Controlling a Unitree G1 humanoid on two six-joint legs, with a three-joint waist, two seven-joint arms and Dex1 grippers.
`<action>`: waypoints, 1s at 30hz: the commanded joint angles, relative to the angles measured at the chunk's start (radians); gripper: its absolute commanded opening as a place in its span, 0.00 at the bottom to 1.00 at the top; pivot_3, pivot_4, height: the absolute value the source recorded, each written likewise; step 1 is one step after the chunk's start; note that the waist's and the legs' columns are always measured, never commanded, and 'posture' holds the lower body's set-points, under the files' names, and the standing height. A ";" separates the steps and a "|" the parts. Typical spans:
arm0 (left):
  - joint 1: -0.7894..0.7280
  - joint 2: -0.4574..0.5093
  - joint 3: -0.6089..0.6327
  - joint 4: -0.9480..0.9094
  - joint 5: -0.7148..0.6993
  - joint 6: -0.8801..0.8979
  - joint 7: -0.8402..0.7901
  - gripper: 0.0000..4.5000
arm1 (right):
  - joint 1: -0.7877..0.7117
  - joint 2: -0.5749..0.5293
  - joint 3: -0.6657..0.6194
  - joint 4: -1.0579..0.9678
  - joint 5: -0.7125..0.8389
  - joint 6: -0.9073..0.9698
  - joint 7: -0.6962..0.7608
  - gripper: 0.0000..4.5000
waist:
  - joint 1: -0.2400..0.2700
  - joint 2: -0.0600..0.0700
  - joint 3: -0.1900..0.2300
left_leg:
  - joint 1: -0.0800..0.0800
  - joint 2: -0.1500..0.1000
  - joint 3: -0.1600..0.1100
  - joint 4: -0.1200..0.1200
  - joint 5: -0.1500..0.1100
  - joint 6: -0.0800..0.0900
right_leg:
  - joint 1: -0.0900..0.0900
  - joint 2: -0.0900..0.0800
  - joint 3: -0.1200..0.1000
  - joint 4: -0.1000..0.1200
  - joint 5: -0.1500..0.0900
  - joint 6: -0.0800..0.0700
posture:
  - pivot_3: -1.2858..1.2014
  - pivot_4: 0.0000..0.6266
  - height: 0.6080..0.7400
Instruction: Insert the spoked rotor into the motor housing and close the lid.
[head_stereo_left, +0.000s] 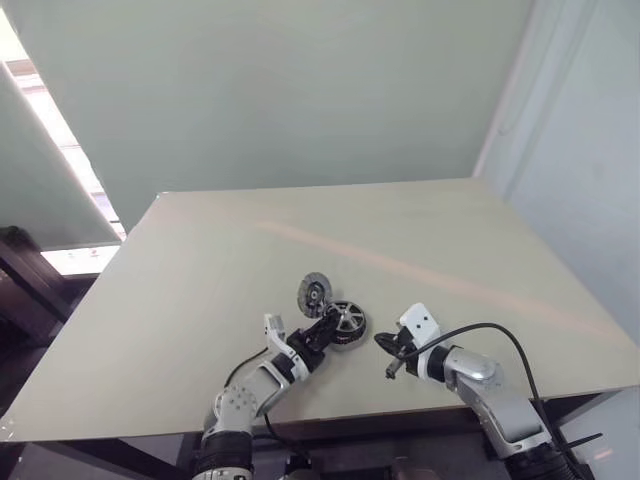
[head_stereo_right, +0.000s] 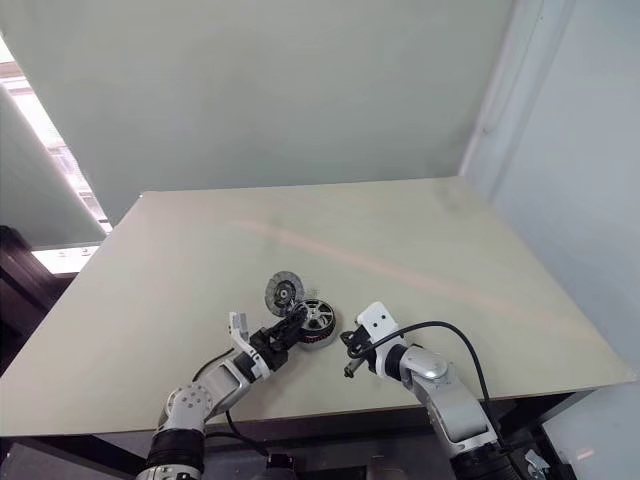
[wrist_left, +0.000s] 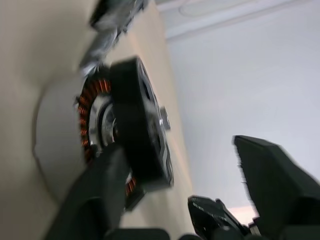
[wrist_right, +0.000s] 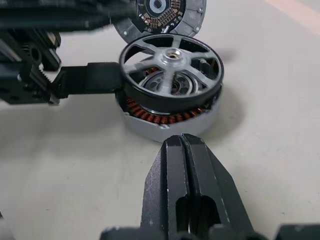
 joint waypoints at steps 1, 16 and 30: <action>0.021 0.001 0.007 -0.049 0.038 -0.016 0.059 1.00 | -0.020 0.009 -0.015 -0.018 0.011 -0.019 -0.003 0.00 | 0.000 0.000 0.000 | 0.000 0.000 0.000 0.000 0.000 0.000 | 0.000 0.000 0.000 0.000 0.000 0.000 | 0.52 0.00 1.00; 0.051 0.078 -0.054 -0.476 0.007 0.101 0.170 1.00 | -0.031 0.012 -0.011 0.011 0.007 -0.031 0.005 0.00 | 0.000 -0.001 0.001 | -0.002 0.000 0.000 -0.003 0.000 0.000 | -0.003 0.000 0.000 -0.001 0.001 0.002 | 0.52 0.00 1.00; 0.174 0.280 -0.160 -0.555 0.255 -0.143 0.009 1.00 | -0.078 0.111 -0.072 0.063 0.041 -0.100 -0.062 0.00 | -0.001 0.000 0.001 | -0.001 0.000 0.000 -0.003 0.000 0.000 | -0.003 0.000 0.001 0.000 0.000 0.000 | 0.52 0.00 1.00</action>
